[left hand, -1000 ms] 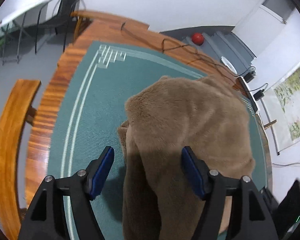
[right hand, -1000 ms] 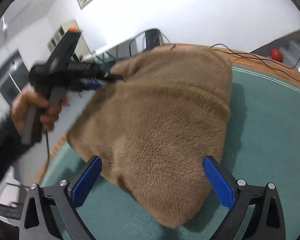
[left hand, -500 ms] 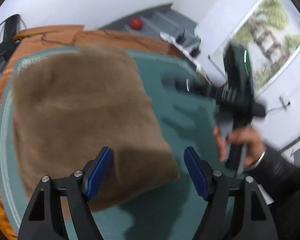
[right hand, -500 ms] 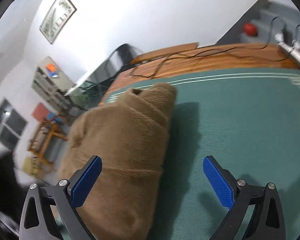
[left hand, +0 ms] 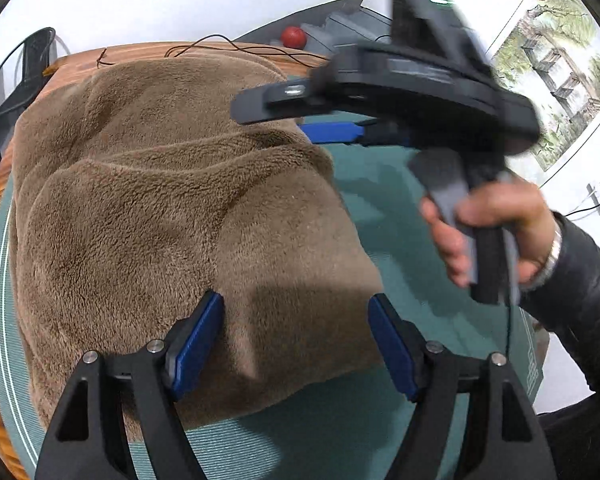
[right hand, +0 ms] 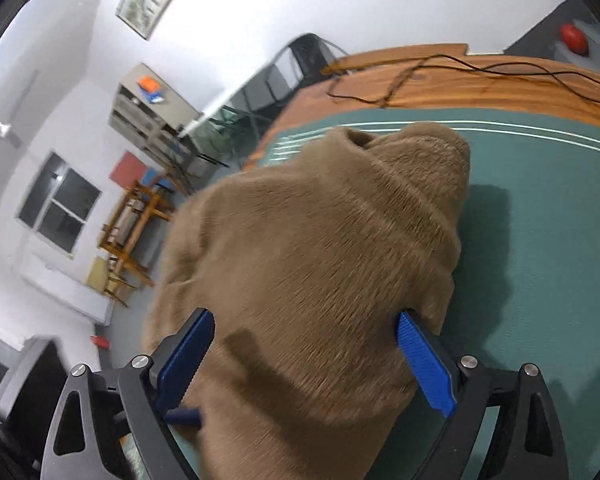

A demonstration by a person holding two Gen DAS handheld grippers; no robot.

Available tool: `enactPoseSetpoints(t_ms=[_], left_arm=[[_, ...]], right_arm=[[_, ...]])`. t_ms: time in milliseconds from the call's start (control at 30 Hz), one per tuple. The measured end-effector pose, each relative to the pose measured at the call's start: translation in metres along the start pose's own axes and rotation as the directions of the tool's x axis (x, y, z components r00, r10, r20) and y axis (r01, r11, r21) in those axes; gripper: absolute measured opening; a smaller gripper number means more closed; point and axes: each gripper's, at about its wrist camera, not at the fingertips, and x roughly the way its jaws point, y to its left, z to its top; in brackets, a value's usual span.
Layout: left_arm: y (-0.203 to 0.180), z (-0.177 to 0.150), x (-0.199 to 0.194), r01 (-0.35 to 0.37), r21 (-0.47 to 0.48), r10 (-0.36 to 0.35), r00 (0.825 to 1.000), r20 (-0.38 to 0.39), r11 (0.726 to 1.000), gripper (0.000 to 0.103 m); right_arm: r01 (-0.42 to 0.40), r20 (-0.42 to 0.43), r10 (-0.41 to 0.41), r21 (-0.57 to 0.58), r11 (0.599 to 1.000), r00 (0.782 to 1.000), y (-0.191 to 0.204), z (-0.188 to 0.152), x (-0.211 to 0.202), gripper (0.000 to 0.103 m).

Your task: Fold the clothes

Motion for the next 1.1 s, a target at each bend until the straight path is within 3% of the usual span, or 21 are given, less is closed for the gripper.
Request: enactPoseSetpoints(t_ms=[100, 267, 367, 500, 567, 700, 767, 933, 1033, 1100], left_arm=[[-0.001, -0.002, 0.003, -0.006, 0.017, 0.006, 1.0, 0.001, 1.0, 0.078], [0.002, -0.005, 0.003, -0.004, 0.028, 0.004, 1.0, 0.001, 1.0, 0.078], [0.005, -0.006, 0.002, 0.002, 0.02, -0.002, 1.0, 0.003, 1.0, 0.078], [0.017, 0.0, -0.009, 0.069, -0.086, -0.067, 0.997, 0.029, 0.994, 0.078], [0.025, 0.002, -0.02, 0.1, -0.137, -0.093, 0.994, 0.059, 0.986, 0.078], [0.046, 0.003, -0.044, 0.033, -0.19, -0.01, 0.992, 0.124, 0.981, 0.078], [0.061, 0.001, -0.048, 0.009, -0.216, 0.02, 0.991, 0.132, 0.976, 0.078], [0.072, -0.007, -0.043, -0.037, -0.221, 0.06, 0.993, 0.101, 0.975, 0.078], [0.06, -0.009, -0.033, -0.09, -0.173, 0.104, 0.992, 0.074, 0.981, 0.078], [0.06, -0.012, -0.027, -0.1, -0.159, 0.112, 0.991, 0.072, 0.982, 0.078]], right_arm=[[0.068, -0.032, -0.068, -0.006, 0.998, 0.997, -0.011, 0.015, 0.018, 0.094], [0.188, -0.054, -0.195, -0.113, 0.976, 0.979, -0.006, 0.035, 0.05, 0.094], [0.218, -0.054, -0.225, -0.108, 0.97, 0.973, -0.012, 0.045, 0.062, 0.094], [0.249, -0.032, -0.255, -0.13, 0.96, 0.966, -0.003, 0.042, 0.054, 0.094], [0.246, 0.023, -0.245, -0.145, 0.958, 0.969, 0.006, 0.033, 0.031, 0.094], [0.203, 0.15, -0.179, -0.162, 0.966, 0.972, 0.026, 0.002, -0.022, 0.094], [0.192, 0.161, -0.163, -0.181, 0.965, 0.973, 0.036, -0.022, -0.037, 0.094], [0.211, 0.102, -0.193, -0.218, 0.953, 0.976, 0.052, -0.077, -0.03, 0.094], [0.246, 0.06, -0.239, -0.206, 0.947, 0.969, 0.052, -0.093, -0.011, 0.094], [0.228, 0.043, -0.224, -0.162, 0.96, 0.974, 0.047, -0.097, -0.003, 0.094]])
